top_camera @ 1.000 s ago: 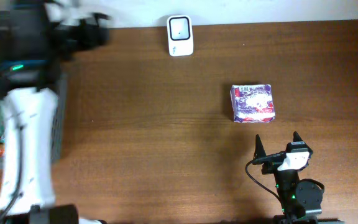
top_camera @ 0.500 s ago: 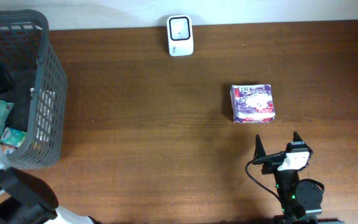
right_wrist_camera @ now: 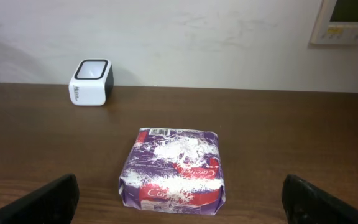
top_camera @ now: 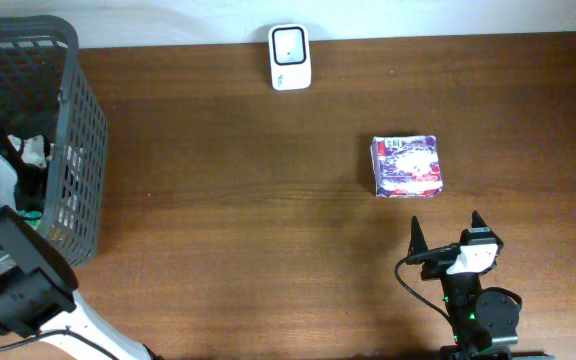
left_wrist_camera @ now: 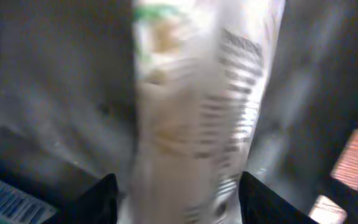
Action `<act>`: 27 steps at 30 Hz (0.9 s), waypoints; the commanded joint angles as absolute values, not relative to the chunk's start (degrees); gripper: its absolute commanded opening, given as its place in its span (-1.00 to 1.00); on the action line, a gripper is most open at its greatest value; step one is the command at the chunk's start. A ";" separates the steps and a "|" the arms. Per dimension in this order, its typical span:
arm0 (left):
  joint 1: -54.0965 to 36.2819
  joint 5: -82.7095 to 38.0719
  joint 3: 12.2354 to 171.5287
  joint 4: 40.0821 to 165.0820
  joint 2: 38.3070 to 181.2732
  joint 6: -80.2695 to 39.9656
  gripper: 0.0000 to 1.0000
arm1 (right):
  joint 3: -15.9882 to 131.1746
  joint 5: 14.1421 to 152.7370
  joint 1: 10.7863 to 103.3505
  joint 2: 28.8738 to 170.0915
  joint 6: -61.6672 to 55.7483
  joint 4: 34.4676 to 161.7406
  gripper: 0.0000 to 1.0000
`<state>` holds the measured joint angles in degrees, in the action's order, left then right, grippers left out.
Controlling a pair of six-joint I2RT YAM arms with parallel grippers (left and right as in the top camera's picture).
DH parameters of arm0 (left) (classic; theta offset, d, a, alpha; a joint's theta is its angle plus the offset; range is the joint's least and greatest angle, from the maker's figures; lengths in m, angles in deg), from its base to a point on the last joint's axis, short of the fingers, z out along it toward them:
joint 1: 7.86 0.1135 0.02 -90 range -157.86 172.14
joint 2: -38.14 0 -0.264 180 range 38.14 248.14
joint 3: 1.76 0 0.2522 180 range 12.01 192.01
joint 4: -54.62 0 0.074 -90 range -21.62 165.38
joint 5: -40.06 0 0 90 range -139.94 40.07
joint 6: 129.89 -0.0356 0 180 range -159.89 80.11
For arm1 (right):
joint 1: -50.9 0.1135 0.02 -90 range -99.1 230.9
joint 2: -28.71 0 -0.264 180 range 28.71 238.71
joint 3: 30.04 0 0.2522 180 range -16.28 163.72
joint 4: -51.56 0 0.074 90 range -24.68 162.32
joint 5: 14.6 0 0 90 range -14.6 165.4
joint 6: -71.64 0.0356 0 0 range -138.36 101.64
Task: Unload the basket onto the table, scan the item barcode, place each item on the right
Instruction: 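Reach the left gripper into the basket and grasp the white Pantene tube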
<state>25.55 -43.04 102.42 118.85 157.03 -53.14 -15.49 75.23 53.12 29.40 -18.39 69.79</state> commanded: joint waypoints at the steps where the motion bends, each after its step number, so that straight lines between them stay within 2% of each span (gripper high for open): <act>1: 25.97 -39.52 101.94 119.29 159.42 -53.71 -0.18 | -15.97 74.90 52.75 29.07 -18.37 69.99 0.97; 2: 25.97 -38.89 101.94 119.49 159.68 -53.69 -0.18 | -15.97 74.90 52.75 29.07 -18.37 69.99 0.97; 3: 25.97 -38.76 101.94 119.64 159.85 -53.69 -0.30 | -15.97 74.90 52.75 29.07 -18.35 70.01 0.97; 4: 25.97 -38.78 101.94 119.73 159.85 -53.69 -0.51 | -15.97 74.90 52.75 29.07 -18.35 69.99 0.97; 5: 25.97 -38.76 102.05 119.73 159.85 -53.65 -0.90 | -15.97 74.90 52.75 29.07 -18.37 69.99 0.98; 6: 25.97 -38.76 102.48 119.99 159.83 -52.95 -1.00 | -15.97 74.90 52.75 29.07 -18.37 69.99 0.97; 12: 25.97 -38.76 116.82 129.56 159.61 -46.78 -1.00 | -15.97 74.90 52.75 29.07 -18.35 69.99 0.97; 15: 26.21 -38.76 132.60 137.59 159.53 -39.11 -1.00 | -15.97 74.90 52.75 29.07 -18.35 69.99 0.97; 18: 26.18 -38.73 148.73 143.75 159.53 -38.41 -1.00 | -15.97 74.90 52.75 29.07 -18.35 69.99 0.97; 22: 26.18 -38.73 164.14 153.17 159.50 -18.65 -1.00 | -15.97 74.90 52.75 29.07 -18.35 69.99 0.98; 24: 25.81 -38.54 170.13 156.27 159.50 -15.90 -1.00 | -15.97 74.90 52.75 29.07 -18.35 69.99 0.97; 27: 24.81 -30.14 177.08 159.01 159.50 -15.94 -1.00 | -15.97 74.90 52.75 29.07 -18.37 69.99 0.97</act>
